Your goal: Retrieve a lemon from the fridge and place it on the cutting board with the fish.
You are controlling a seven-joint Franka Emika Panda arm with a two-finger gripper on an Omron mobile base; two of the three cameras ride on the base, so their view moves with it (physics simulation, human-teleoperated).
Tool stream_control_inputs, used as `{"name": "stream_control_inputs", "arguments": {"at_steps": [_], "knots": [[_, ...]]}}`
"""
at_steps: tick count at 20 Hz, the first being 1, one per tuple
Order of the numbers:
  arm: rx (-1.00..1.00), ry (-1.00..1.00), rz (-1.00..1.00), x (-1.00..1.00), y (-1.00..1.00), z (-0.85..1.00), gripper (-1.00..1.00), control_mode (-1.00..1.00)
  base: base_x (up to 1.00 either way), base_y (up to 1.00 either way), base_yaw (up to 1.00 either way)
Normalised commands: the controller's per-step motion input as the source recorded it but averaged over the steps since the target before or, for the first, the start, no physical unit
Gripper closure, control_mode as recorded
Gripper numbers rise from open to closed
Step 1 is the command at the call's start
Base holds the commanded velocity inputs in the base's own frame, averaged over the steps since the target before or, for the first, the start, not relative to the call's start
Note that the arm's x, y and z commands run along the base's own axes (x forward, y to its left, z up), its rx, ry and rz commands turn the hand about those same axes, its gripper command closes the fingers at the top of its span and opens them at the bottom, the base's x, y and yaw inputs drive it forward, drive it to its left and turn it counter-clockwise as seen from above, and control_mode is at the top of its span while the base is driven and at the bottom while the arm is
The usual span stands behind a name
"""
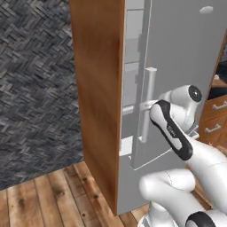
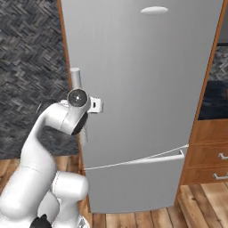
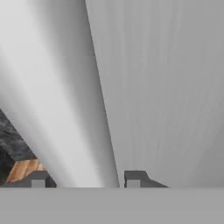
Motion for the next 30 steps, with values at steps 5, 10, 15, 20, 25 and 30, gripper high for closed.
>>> {"name": "stream_control_inputs", "arguments": {"at_steps": [5, 10, 15, 20, 25, 30], "knots": [[0.22, 0.01, 0.05, -1.0, -1.0, 0.42, 1.0, -1.0, 0.0, 0.0, 0.0], [0.25, 0.05, 0.04, -1.0, -1.0, 0.54, 1.0, -1.0, 0.0, 0.0, 0.0], [0.25, 0.09, 0.01, -1.0, -1.0, 0.52, 1.0, -1.0, 0.0, 0.0, 0.0], [0.23, 0.22, 0.0, -0.95, -1.0, 0.51, 1.0, -1.0, 0.0, 0.0, 0.0], [0.15, 0.17, 0.0, -0.75, -1.0, 0.26, 1.0, -1.0, 0.0, 0.0, 0.0], [0.0, 0.15, 0.01, -0.18, -0.73, 0.07, 1.0, -1.0, 0.0, 0.0, 0.0]]}}
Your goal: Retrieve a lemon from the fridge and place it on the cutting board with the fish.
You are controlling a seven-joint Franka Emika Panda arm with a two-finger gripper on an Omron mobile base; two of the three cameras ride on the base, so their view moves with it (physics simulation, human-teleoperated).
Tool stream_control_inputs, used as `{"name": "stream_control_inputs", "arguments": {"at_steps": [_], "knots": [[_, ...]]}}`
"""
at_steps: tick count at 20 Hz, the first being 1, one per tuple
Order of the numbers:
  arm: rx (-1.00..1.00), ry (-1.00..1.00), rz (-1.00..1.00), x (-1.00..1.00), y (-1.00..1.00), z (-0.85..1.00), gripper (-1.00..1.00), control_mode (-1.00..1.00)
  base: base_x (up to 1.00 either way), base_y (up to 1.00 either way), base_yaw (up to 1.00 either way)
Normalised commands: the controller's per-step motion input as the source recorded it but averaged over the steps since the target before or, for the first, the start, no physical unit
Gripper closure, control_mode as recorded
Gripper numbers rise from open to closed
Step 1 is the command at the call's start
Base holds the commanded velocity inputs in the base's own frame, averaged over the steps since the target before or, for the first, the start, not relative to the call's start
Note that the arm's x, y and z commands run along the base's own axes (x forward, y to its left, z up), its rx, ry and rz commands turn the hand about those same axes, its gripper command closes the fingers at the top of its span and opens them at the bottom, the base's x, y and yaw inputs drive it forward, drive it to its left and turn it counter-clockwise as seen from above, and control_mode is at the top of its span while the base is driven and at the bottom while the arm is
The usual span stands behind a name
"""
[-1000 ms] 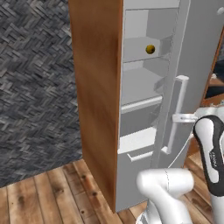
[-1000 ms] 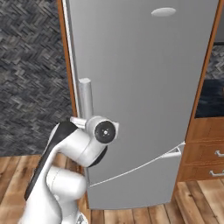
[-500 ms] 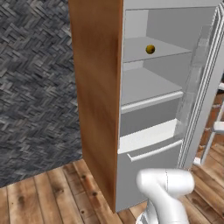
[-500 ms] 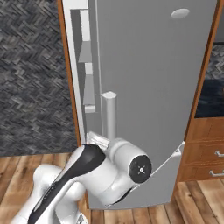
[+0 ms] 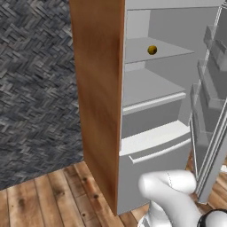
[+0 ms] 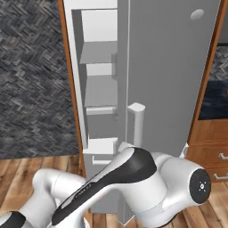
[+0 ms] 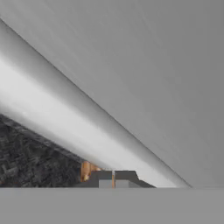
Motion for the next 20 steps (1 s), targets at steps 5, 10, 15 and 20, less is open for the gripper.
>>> {"name": "stream_control_inputs", "arguments": {"at_steps": [5, 10, 15, 20], "knots": [[-0.02, 0.05, 0.0, -0.21, -0.03, 0.0, -1.0, -1.0, 0.0, 0.0, 0.0], [-0.13, 0.01, -0.03, -0.53, 0.37, 0.04, -1.0, -1.0, 0.0, 0.0, 0.0], [-0.19, 0.0, -0.11, -0.75, 0.34, 0.36, -1.0, -1.0, 0.0, 0.0, 0.0], [-0.37, 0.09, -0.12, -0.39, 0.48, 0.56, -1.0, -1.0, 0.0, 0.0, 0.0]]}}
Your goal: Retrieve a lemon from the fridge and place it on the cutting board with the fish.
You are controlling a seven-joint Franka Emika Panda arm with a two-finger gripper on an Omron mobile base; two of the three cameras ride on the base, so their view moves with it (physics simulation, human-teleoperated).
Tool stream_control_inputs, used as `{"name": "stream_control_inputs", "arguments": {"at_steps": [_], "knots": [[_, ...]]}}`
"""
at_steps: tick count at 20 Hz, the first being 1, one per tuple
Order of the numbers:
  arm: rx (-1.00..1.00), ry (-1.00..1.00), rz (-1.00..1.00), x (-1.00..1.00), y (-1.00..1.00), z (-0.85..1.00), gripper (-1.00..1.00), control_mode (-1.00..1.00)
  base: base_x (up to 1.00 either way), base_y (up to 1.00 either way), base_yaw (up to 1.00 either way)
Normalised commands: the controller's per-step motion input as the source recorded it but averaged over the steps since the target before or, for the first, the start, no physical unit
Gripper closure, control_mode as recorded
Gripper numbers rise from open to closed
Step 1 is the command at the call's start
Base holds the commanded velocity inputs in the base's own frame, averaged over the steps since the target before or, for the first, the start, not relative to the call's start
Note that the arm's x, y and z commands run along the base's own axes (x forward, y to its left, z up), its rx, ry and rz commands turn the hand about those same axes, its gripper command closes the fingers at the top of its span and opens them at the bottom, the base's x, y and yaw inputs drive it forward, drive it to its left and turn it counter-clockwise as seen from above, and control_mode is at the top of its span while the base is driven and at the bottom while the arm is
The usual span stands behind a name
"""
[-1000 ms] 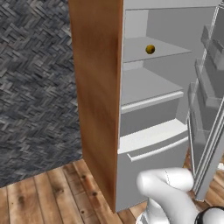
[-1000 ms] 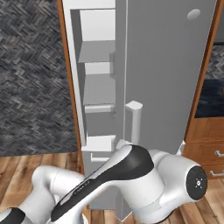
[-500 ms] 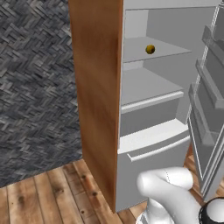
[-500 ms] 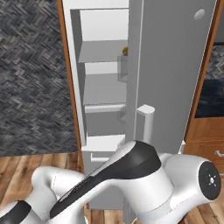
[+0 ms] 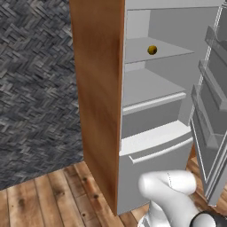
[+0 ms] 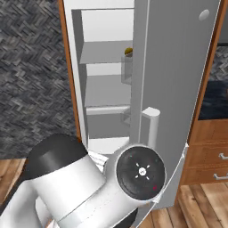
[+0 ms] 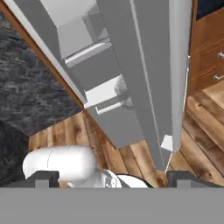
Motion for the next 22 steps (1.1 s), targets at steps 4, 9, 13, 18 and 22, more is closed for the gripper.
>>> {"name": "stream_control_inputs", "arguments": {"at_steps": [4, 9, 13, 18, 22], "knots": [[-0.65, 0.42, 0.0, 0.08, 0.72, 0.11, -1.0, -1.0, 0.0, 0.0, 0.0], [-0.6, 0.49, 0.0, 0.19, 0.64, 0.01, -1.0, -1.0, 0.0, 0.0, 0.0], [-0.48, 0.38, 0.0, 0.34, 0.41, -0.14, -1.0, -1.0, 0.0, 0.0, 0.0], [-0.25, 0.07, 0.0, 0.46, -0.03, -0.56, -1.0, -1.0, 0.0, 0.0, 0.0], [-0.11, 0.08, 0.0, 0.55, -0.15, -0.3, -1.0, -1.0, 0.0, 0.0, 0.0]]}}
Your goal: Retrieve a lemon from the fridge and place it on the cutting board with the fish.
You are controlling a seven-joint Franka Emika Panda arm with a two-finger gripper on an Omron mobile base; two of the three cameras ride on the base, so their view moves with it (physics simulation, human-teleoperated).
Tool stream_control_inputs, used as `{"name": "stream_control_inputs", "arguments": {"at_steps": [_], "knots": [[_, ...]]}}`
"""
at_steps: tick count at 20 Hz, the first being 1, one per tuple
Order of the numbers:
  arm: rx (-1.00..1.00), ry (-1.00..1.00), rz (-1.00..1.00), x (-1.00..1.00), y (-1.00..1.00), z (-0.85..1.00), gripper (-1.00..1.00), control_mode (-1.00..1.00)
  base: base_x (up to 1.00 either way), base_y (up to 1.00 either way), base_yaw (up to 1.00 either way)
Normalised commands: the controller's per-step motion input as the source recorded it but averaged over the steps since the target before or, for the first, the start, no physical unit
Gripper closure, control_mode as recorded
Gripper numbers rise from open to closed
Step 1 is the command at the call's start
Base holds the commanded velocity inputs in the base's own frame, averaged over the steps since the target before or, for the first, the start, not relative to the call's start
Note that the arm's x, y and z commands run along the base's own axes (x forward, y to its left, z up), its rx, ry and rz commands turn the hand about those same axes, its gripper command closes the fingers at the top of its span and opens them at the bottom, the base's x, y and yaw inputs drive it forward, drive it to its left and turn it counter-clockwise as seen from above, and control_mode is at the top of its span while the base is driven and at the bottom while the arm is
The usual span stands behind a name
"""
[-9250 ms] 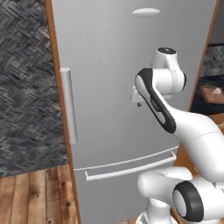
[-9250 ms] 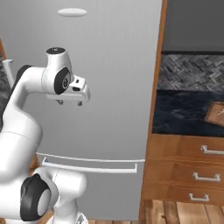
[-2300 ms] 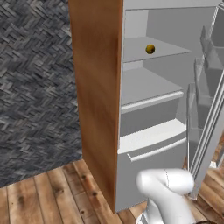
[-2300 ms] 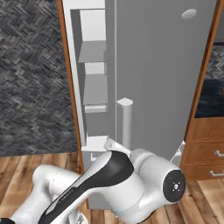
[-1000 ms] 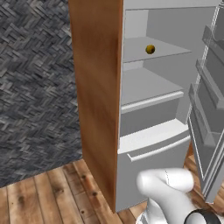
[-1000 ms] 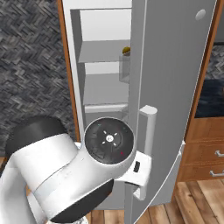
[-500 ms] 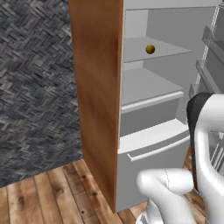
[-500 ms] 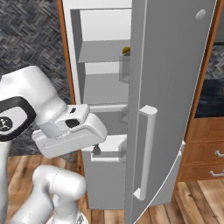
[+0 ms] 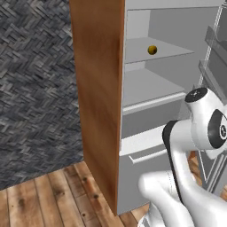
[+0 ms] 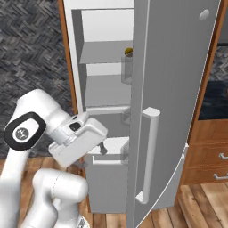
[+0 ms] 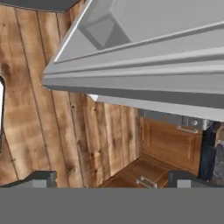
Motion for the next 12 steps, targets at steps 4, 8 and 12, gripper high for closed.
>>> {"name": "stream_control_inputs", "arguments": {"at_steps": [4, 8, 12], "knots": [[-0.03, 0.04, 0.02, 0.63, -0.11, -0.02, -1.0, -1.0, 0.0, 0.0, 0.0], [0.0, 0.0, 0.11, 0.63, -0.29, -0.07, -1.0, -1.0, 0.0, 0.0, 0.0], [0.0, 0.0, 0.08, 0.42, -0.4, -0.15, -1.0, -1.0, 0.0, 0.0, 0.0]]}}
